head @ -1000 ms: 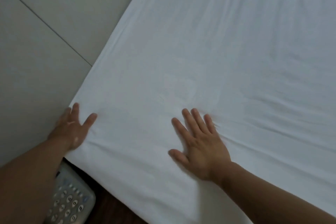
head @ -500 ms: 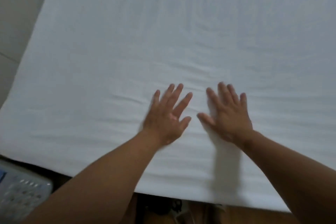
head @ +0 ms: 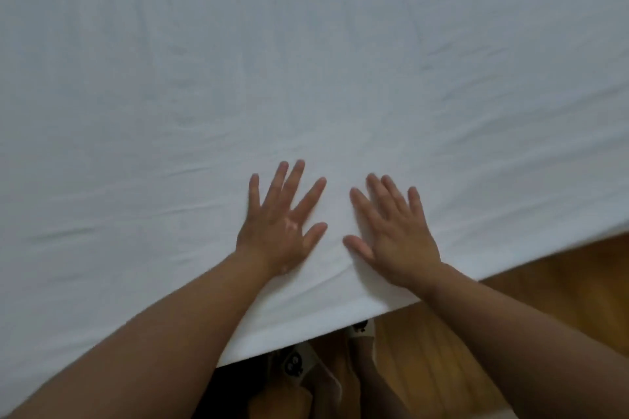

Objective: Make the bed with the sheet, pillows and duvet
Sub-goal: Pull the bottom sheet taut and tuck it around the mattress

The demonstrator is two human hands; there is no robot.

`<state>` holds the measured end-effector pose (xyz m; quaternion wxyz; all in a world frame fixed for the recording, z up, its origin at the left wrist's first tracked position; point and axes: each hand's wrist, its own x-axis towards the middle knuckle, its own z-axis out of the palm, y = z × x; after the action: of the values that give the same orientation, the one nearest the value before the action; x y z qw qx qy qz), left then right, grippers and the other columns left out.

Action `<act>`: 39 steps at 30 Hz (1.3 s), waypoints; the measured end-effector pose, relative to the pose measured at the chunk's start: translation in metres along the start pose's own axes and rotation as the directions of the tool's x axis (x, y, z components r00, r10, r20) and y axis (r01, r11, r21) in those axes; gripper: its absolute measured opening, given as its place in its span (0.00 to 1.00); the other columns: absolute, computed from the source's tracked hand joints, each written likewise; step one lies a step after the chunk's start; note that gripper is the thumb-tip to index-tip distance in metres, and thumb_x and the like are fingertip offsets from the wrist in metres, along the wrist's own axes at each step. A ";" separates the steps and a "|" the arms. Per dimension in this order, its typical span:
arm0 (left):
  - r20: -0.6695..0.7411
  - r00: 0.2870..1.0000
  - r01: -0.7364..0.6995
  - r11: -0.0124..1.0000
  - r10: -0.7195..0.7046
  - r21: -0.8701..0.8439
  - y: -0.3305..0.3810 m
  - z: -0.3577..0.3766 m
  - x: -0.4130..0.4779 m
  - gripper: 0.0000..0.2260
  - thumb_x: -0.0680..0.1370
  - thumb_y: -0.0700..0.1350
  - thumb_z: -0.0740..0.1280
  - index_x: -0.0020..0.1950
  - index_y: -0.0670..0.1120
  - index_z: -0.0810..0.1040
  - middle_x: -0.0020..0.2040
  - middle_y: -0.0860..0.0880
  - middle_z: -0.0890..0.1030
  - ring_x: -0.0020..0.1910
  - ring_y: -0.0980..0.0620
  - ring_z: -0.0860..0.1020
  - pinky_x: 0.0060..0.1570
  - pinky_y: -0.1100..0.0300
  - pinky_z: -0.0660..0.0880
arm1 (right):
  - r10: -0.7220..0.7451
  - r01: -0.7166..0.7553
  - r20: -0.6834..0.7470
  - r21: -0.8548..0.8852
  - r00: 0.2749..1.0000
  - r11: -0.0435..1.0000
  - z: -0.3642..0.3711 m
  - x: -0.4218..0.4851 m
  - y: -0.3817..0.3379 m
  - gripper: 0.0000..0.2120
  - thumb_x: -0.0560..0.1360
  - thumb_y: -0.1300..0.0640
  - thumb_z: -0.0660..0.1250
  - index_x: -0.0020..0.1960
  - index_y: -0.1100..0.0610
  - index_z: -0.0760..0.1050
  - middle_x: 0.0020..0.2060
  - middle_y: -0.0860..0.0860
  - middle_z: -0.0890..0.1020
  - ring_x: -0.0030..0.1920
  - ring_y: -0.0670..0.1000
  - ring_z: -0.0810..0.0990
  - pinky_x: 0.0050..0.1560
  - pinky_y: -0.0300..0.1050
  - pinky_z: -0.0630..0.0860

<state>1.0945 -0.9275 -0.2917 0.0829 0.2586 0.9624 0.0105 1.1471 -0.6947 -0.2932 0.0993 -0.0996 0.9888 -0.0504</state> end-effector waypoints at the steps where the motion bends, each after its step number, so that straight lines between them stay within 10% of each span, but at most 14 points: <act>1: 0.043 0.999 -0.007 1.000 0.006 0.025 0.018 0.007 0.006 0.33 0.79 0.67 0.45 0.82 0.56 0.47 0.82 0.44 0.43 0.80 0.41 0.42 0.72 0.30 0.48 | -0.001 0.001 0.021 -0.005 1.000 1.000 0.009 -0.014 0.012 0.37 0.80 0.31 0.46 0.82 0.50 0.47 0.81 0.54 0.45 0.80 0.56 0.43 0.76 0.67 0.51; 5: 0.128 0.954 -0.275 0.961 0.273 0.003 0.073 0.023 -0.033 0.34 0.78 0.66 0.56 0.81 0.55 0.53 0.82 0.40 0.48 0.80 0.36 0.48 0.69 0.27 0.53 | -0.094 0.087 0.074 0.087 0.993 0.992 0.039 -0.118 0.045 0.36 0.81 0.35 0.53 0.82 0.50 0.50 0.81 0.53 0.48 0.80 0.55 0.47 0.77 0.61 0.53; 9: 0.030 0.749 -0.656 0.747 0.662 -0.109 0.111 0.004 -0.012 0.28 0.77 0.56 0.66 0.76 0.50 0.69 0.78 0.42 0.63 0.78 0.39 0.60 0.69 0.31 0.62 | 0.065 -0.046 -0.054 0.305 0.996 0.951 0.017 -0.147 0.100 0.21 0.80 0.42 0.61 0.71 0.47 0.72 0.72 0.48 0.71 0.73 0.49 0.67 0.69 0.59 0.70; 14: 0.119 0.849 -0.500 0.855 0.515 -0.135 0.235 -0.022 0.108 0.30 0.81 0.59 0.57 0.81 0.51 0.54 0.82 0.45 0.52 0.80 0.44 0.50 0.77 0.42 0.54 | 0.391 -0.370 -0.155 0.150 0.907 0.917 -0.026 -0.111 0.250 0.22 0.77 0.49 0.69 0.70 0.52 0.74 0.69 0.54 0.75 0.69 0.57 0.73 0.67 0.61 0.70; 18: 0.122 0.935 -0.320 0.940 0.333 -0.115 0.327 -0.015 0.167 0.17 0.80 0.57 0.60 0.63 0.49 0.72 0.58 0.48 0.74 0.56 0.46 0.73 0.53 0.55 0.72 | 0.192 -0.163 -0.099 0.243 0.976 0.956 -0.033 -0.092 0.320 0.06 0.77 0.54 0.70 0.49 0.53 0.85 0.46 0.50 0.85 0.49 0.55 0.81 0.51 0.53 0.76; 24: 0.166 0.927 -0.284 0.919 0.337 -0.274 0.349 -0.023 0.182 0.08 0.79 0.45 0.62 0.40 0.48 0.76 0.36 0.51 0.76 0.33 0.48 0.75 0.33 0.56 0.72 | -0.009 0.029 -0.060 0.343 0.998 0.939 -0.025 -0.125 0.354 0.01 0.75 0.57 0.69 0.45 0.52 0.79 0.41 0.48 0.80 0.45 0.51 0.77 0.50 0.51 0.76; 29: 0.475 0.796 -0.326 0.927 0.374 -0.183 0.375 -0.051 0.240 0.12 0.81 0.54 0.59 0.38 0.55 0.68 0.37 0.56 0.73 0.37 0.56 0.73 0.37 0.62 0.67 | 0.067 -0.078 0.050 0.281 0.997 0.957 -0.046 -0.167 0.479 0.27 0.74 0.39 0.63 0.72 0.41 0.67 0.74 0.43 0.67 0.76 0.46 0.61 0.77 0.58 0.53; 34: 0.314 0.823 -0.405 0.877 0.473 -0.258 0.528 -0.062 0.327 0.26 0.74 0.70 0.62 0.63 0.53 0.71 0.52 0.54 0.75 0.47 0.51 0.76 0.48 0.55 0.75 | 0.209 -0.218 0.080 0.122 0.975 0.968 -0.088 -0.155 0.610 0.13 0.79 0.47 0.64 0.61 0.44 0.81 0.63 0.44 0.79 0.69 0.49 0.72 0.75 0.55 0.56; 39: 0.336 0.807 -0.467 0.873 0.486 -0.140 0.631 -0.055 0.363 0.08 0.83 0.47 0.58 0.54 0.47 0.75 0.47 0.47 0.79 0.42 0.47 0.77 0.41 0.55 0.72 | 0.193 -0.224 0.203 0.147 0.960 0.963 -0.097 -0.149 0.646 0.15 0.82 0.44 0.56 0.55 0.47 0.80 0.49 0.45 0.82 0.50 0.48 0.78 0.54 0.49 0.75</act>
<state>1.0888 -0.1983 -0.2538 0.2591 0.4867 0.8342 0.0076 1.1498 -0.0263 -0.2479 0.2043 0.0099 0.9723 -0.1134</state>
